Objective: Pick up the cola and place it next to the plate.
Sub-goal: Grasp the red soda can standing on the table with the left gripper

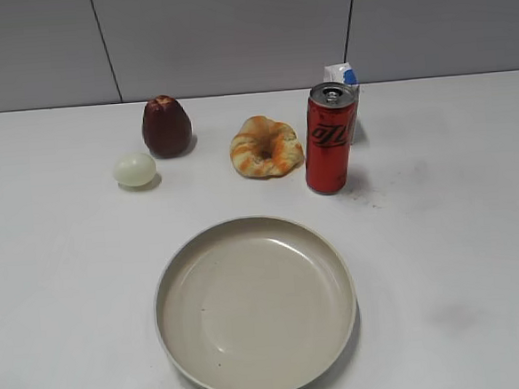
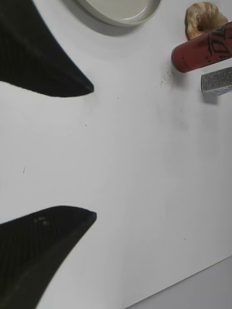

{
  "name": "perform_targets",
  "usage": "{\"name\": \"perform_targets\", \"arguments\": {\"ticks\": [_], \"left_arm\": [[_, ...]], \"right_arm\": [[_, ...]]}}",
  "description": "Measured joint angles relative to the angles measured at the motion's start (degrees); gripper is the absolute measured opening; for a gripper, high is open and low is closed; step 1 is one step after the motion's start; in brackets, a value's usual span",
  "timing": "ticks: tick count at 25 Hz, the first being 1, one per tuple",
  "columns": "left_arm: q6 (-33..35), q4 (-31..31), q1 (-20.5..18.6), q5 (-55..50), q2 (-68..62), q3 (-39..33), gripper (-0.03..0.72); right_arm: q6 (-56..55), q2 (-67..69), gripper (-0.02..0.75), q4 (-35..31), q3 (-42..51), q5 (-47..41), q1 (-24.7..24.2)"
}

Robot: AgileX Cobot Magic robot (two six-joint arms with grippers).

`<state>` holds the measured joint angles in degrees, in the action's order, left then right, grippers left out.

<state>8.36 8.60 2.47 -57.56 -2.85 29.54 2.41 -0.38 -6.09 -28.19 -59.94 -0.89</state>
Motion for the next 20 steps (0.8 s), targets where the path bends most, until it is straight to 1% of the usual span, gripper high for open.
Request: {"name": "perform_targets", "arguments": {"ticks": [2, 4, 6, 8, 11, 14, 17, 20], "left_arm": [[0.0, 0.2, 0.0, 3.6, -4.9, 0.5, 0.571], [0.6, 1.0, 0.0, 10.2, -10.8, 0.6, 0.570], [2.7, 3.1, 0.0, 16.9, -18.3, 0.8, 0.571], [5.8, 6.8, 0.4, 24.0, -25.8, 1.0, 0.571], [10.4, 12.2, 2.6, 31.0, -38.2, 3.4, 0.571], [13.4, 14.1, 6.6, 34.3, -50.2, 9.0, 0.571], [14.2, 14.3, 13.0, 36.8, -61.6, 16.5, 0.571], [14.4, 13.8, 19.9, 38.0, -70.8, 25.7, 0.580]], "right_arm": [[0.0, 0.0, 0.535, 0.0, 0.0, 0.0, 0.0], [0.0, 0.0, 0.535, 0.0, 0.0, 0.0, 0.0], [0.0, 0.0, 0.535, 0.0, 0.0, 0.0, 0.0], [0.0, 0.0, 0.535, 0.0, 0.0, 0.0, 0.0], [0.0, 0.0, 0.535, 0.0, 0.0, 0.0, 0.0], [0.0, 0.0, 0.535, 0.0, 0.0, 0.0, 0.0], [0.0, 0.0, 0.535, 0.0, 0.0, 0.0, 0.0], [0.0, 0.0, 0.535, 0.0, 0.0, 0.0, 0.0]]}}
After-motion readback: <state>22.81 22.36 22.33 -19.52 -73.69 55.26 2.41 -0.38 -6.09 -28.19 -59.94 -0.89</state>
